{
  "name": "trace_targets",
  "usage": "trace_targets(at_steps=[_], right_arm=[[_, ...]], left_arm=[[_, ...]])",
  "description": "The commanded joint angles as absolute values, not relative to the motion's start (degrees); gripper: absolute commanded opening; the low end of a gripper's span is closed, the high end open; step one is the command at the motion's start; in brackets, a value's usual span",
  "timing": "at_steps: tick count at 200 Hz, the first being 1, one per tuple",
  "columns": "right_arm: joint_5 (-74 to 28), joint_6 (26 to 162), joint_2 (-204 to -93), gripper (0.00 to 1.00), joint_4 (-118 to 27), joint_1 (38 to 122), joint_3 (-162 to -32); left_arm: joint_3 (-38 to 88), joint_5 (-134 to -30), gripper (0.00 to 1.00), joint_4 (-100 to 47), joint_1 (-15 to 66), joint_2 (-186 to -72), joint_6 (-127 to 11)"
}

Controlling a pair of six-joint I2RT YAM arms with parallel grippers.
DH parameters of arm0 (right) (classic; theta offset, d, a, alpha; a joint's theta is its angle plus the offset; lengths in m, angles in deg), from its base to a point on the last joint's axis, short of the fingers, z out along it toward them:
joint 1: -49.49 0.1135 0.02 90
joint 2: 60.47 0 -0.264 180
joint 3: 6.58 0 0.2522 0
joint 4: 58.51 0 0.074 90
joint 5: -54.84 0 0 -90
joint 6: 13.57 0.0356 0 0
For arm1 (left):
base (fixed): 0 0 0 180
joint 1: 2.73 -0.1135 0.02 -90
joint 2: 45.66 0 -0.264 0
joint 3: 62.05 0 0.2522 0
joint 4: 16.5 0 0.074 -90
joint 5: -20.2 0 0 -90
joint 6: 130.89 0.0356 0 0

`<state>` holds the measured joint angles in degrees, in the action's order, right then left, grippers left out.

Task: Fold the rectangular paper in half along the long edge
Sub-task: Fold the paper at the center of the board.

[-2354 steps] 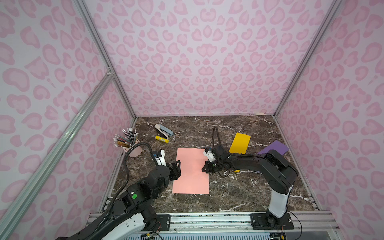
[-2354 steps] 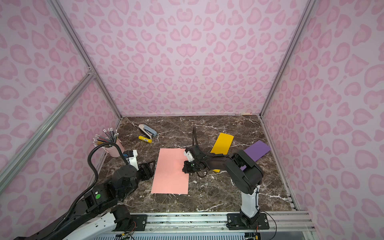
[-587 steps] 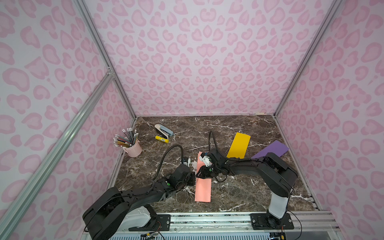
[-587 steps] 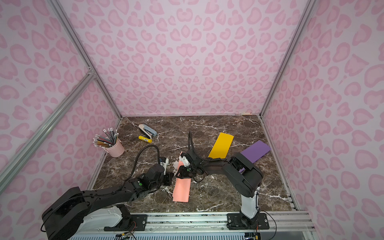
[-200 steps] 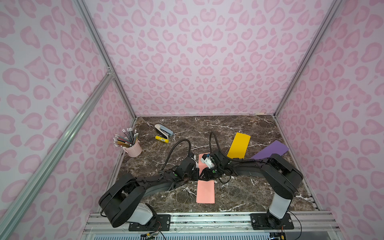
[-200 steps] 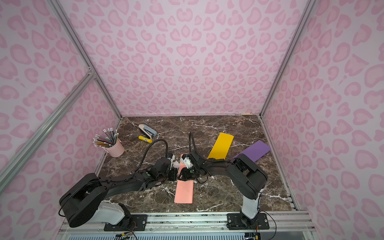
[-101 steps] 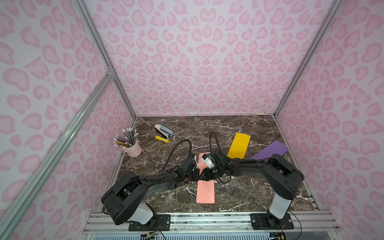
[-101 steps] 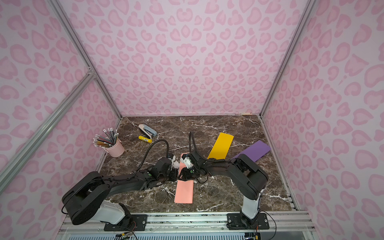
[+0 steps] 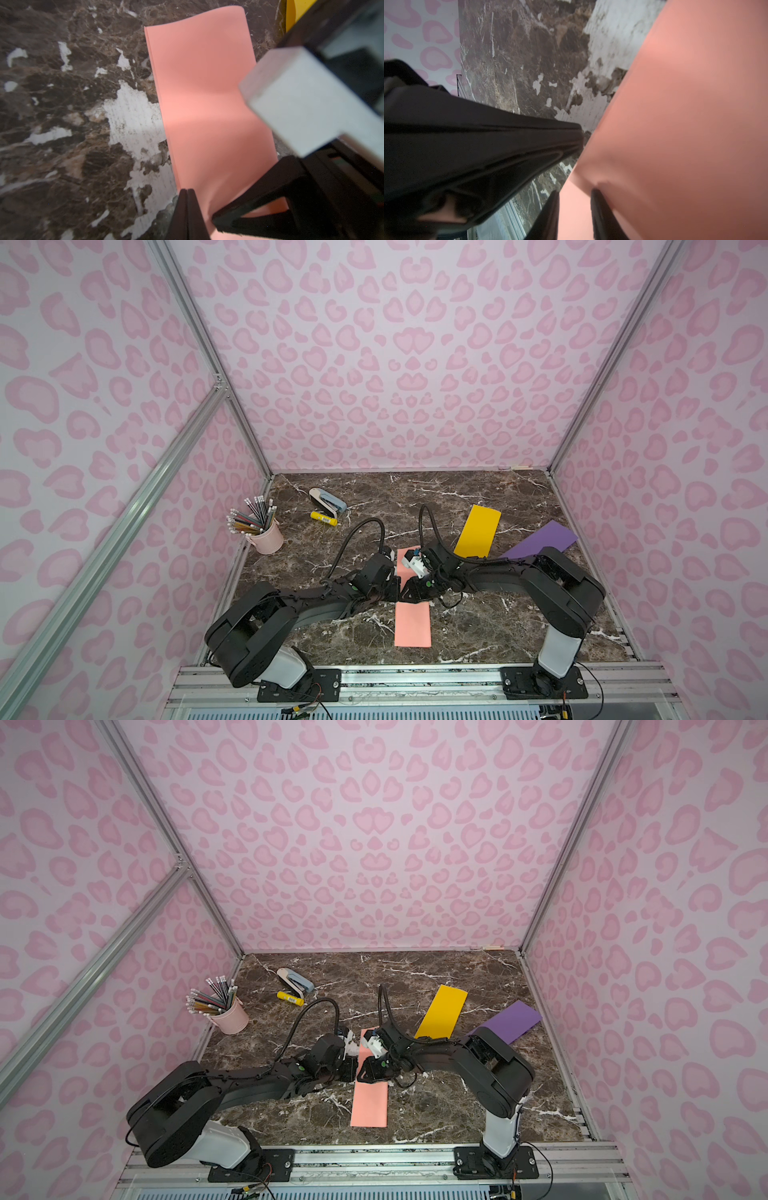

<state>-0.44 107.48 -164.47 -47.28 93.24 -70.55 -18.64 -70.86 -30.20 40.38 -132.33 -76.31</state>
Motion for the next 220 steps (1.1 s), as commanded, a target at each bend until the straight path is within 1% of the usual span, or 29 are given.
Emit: trace_targets(at_steps=[1,140,171,220], right_arm=[[-0.65,106.76,-165.10,0.32,-47.30,93.26,-71.11],[-0.65,107.01,-165.22,0.32,-47.66,93.26,-70.39],[-0.75,106.90,-163.95,0.31,-47.08,93.10,-70.70],[-1.15,106.18,-159.90,0.30,-45.27,91.68,-71.00]], left_arm=[[-17.94,-70.94,0.04,-27.23,40.59,-132.74,-75.74],[-18.72,-71.47,0.04,-25.69,40.91,-136.93,-76.09],[-19.93,-71.12,0.04,-25.52,40.91,-138.00,-76.69],[-21.68,-70.42,0.04,-25.79,40.95,-136.63,-77.01]])
